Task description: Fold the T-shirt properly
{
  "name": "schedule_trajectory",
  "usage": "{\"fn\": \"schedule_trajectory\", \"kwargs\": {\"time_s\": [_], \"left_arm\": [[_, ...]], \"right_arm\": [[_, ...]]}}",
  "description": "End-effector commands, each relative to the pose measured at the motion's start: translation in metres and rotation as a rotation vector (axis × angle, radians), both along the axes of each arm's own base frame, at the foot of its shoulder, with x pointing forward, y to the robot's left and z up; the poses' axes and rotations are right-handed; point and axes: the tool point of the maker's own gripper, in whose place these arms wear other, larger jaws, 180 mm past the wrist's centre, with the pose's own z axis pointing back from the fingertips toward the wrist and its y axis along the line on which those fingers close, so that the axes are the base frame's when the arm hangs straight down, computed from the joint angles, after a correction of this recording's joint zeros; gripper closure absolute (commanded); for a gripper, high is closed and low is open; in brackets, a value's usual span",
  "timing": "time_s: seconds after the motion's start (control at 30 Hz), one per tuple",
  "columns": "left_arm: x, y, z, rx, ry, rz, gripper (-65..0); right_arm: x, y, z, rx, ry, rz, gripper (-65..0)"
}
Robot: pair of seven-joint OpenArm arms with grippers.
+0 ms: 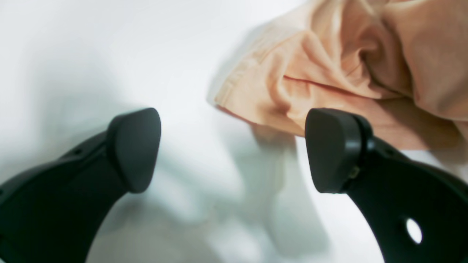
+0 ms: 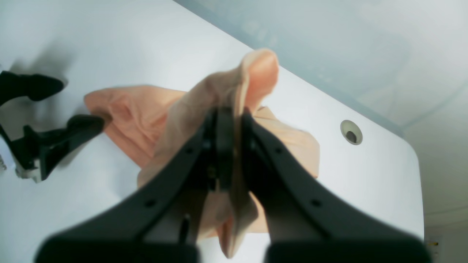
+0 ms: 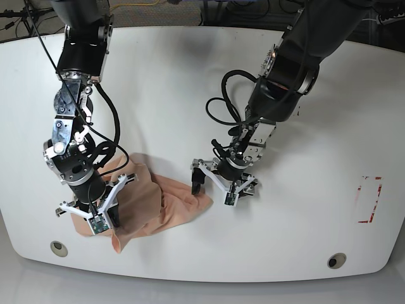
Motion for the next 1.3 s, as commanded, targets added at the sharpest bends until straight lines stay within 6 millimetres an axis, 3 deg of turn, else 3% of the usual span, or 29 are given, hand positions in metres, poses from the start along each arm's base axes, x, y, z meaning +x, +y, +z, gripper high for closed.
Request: {"fn": "schedule_trajectory", "kwargs": {"time_s": [0.0, 0.2, 0.53, 0.7, 0.83, 1.0, 1.03, 1.27], "left_arm": [[-0.014, 0.005, -0.026, 0.03, 0.12, 0.002, -58.7], [-0.011, 0.015, -0.026, -0.017, 0.139, 0.087, -58.9], [-0.011, 0.008, -0.023, -0.01, 0.128, 0.061, -58.6], [-0.01, 0.007, -0.022, -0.01, 0.13, 0.057, -58.6], [0.0, -0.002, -0.001, -0.053, 0.082, 0.053, -58.5], [-0.007, 0.051, -0.002, -0.023, 0.093, 0.08, -57.5], [-0.007, 0.07, 0.008, -0.015, 0.064, 0.088, -56.7], [-0.022, 0.136, 0.036, 0.053, -0.006, 0.096, -56.0]], "right_arm": [[0.005, 0.001, 0.021, 0.003, -0.069, 0.01, -2.1], [0.004, 0.001, 0.021, 0.003, -0.068, 0.011, -2.1], [0.004, 0.004, 0.022, 0.006, -0.07, 0.018, -2.1], [0.006, 0.036, 0.021, 0.028, -0.071, 0.084, -2.1], [0.01, 0.059, 0.03, 0.031, -0.091, 0.134, -2.1], [0.008, 0.09, 0.031, 0.045, -0.092, 0.196, -2.1], [0.01, 0.1, 0.037, 0.046, -0.108, 0.218, -2.1], [0.014, 0.122, 0.053, 0.053, -0.141, 0.266, -2.1]]}}
